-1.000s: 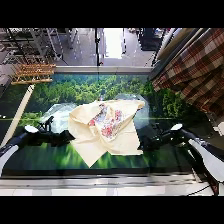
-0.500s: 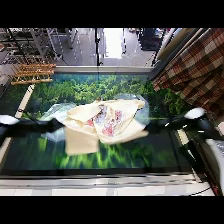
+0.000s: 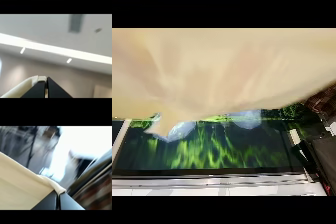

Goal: Fold the clothes and pants, and hang the long-sleeved shirts on hangers.

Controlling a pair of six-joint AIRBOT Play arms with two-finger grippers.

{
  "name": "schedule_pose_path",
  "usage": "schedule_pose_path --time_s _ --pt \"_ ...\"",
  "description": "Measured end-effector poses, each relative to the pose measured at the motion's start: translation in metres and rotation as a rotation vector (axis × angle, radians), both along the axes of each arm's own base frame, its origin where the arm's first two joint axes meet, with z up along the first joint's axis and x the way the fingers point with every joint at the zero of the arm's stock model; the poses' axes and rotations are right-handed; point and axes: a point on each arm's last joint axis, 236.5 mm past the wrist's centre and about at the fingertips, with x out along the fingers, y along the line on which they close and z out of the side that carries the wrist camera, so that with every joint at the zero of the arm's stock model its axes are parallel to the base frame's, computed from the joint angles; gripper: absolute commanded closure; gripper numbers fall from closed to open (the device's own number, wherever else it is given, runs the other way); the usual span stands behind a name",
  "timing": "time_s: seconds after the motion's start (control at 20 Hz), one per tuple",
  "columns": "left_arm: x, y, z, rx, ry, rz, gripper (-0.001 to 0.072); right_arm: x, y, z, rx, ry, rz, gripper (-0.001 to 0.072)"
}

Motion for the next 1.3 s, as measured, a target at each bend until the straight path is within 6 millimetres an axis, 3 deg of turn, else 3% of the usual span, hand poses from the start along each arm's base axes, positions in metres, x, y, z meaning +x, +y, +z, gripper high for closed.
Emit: schedule_pose_path --time_s 0.1,0.2,0.3,0.4,0.5,0.6,0.7,0.85,0.95,1.05,1.15,1.3 --pt "-0.043 0.007 0.025 -0.055 -0.129 -0.003 0.0700 -0.039 0.001 0.042 -0.038 -0.150 -0.055 0.0696" --pt "-0.052 0.008 0.032 -0.059 -0.153 0.025 0.0700 -0.060 0.004 0.064 -0.052 -0.238 -0.073 0.0696" --pt "-0.029 0.006 0.025 -0.008 -0.085 0.110 0.0699 -0.051 0.005 0.066 -0.044 -0.228 -0.056 0.0696" --pt "0.019 0.003 -0.001 0.093 0.078 0.212 0.0699 -0.017 0.005 0.043 -0.016 -0.115 -0.005 0.0696" --pt "0.077 0.000 -0.049 0.220 0.299 0.290 0.0699 0.034 0.009 -0.006 0.044 0.088 0.094 0.0697" --pt "0.129 -0.007 -0.119 0.356 0.529 0.315 0.0699 0.090 0.014 -0.079 0.143 0.342 0.209 0.0697" --pt "0.173 -0.012 -0.209 0.481 0.770 0.307 0.0699 0.133 0.023 -0.154 0.226 0.557 0.277 0.0697" --pt "0.222 -0.009 -0.356 0.572 1.104 0.303 0.0699 0.197 0.027 -0.283 0.301 0.798 0.242 0.0696" --pt "0.251 0.003 -0.451 0.564 1.296 0.356 0.0699 0.235 0.023 -0.361 0.342 0.878 0.176 0.0696" --pt "0.274 0.020 -0.526 0.559 1.438 0.426 0.0699 0.270 0.014 -0.424 0.367 0.914 0.101 0.0697" --pt "0.294 0.030 -0.576 0.552 1.528 0.446 0.0699 0.299 0.005 -0.471 0.381 0.927 0.043 0.0697" --pt "0.320 0.032 -0.609 0.574 1.577 0.393 0.0699 0.330 -0.001 -0.501 0.383 0.929 0.009 0.0697"
